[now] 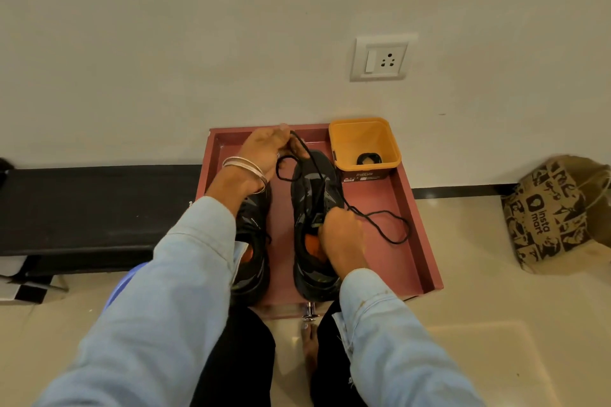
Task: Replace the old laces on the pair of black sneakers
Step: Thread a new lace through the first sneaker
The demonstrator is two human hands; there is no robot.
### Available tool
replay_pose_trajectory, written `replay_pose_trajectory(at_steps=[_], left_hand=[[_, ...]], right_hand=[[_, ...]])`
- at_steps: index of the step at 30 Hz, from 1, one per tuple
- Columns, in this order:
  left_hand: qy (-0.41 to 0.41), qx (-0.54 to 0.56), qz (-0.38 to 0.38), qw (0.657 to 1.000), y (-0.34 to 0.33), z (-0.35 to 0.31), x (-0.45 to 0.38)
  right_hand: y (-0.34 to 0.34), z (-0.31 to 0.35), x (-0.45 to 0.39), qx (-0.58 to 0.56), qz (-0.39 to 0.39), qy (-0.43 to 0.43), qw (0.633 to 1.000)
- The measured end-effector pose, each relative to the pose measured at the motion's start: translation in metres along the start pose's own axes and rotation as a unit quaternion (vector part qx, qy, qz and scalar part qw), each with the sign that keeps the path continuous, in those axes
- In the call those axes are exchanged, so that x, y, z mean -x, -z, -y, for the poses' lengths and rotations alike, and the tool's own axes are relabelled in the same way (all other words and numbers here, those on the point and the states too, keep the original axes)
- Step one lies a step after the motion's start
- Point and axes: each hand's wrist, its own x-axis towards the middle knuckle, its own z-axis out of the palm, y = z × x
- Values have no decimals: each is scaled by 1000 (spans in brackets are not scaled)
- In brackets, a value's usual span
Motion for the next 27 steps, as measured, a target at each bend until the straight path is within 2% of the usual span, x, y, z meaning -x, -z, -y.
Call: replay_pose_trajectory(at_steps=[4, 5, 6, 7, 8, 9, 11, 13, 15, 18, 22, 24, 27], left_hand=[[9, 277, 5, 961, -7, 11, 1], [37, 305, -14, 952, -10, 16, -1], [64, 288, -56, 954, -12, 22, -4], [78, 217, -104, 968, -13, 30, -9], [78, 93, -140, 983, -13, 37, -13], [68, -50, -159, 984, -13, 44, -15], [21, -283, -135, 949, -15, 54, -18], [-25, -420, -73, 904, -21, 59, -21], [-39, -522, -22, 852, -28, 62, -23], [-17, -624, 21, 781, -37, 69, -27], [-40, -676, 21, 736, -42, 74, -28], [-44, -673, 29, 738, -43, 76, -29], [-36, -619, 22, 785, -42, 84, -30]], right_hand=[[-1, 0, 1, -3, -8, 4, 1000], [-1, -1, 0, -2, -9, 7, 1000], [-1, -1, 0, -1, -9, 9, 1000], [-1, -1, -1, -2, -10, 9, 1000], [-1, -1, -1, -3, -10, 9, 1000], [-1, -1, -1, -5, -8, 8, 1000], [-2, -1, -1, -12, -5, 4, 1000], [-3, -1, -2, -15, -5, 4, 1000], [-4, -1, -2, -18, -11, 3, 1000], [-5, -2, -3, -21, -12, -3, 1000], [-6, -2, -3, -23, -14, 4, 1000], [-6, -3, -3, -24, -17, 6, 1000], [-6, -3, -3, -18, -19, 11, 1000]])
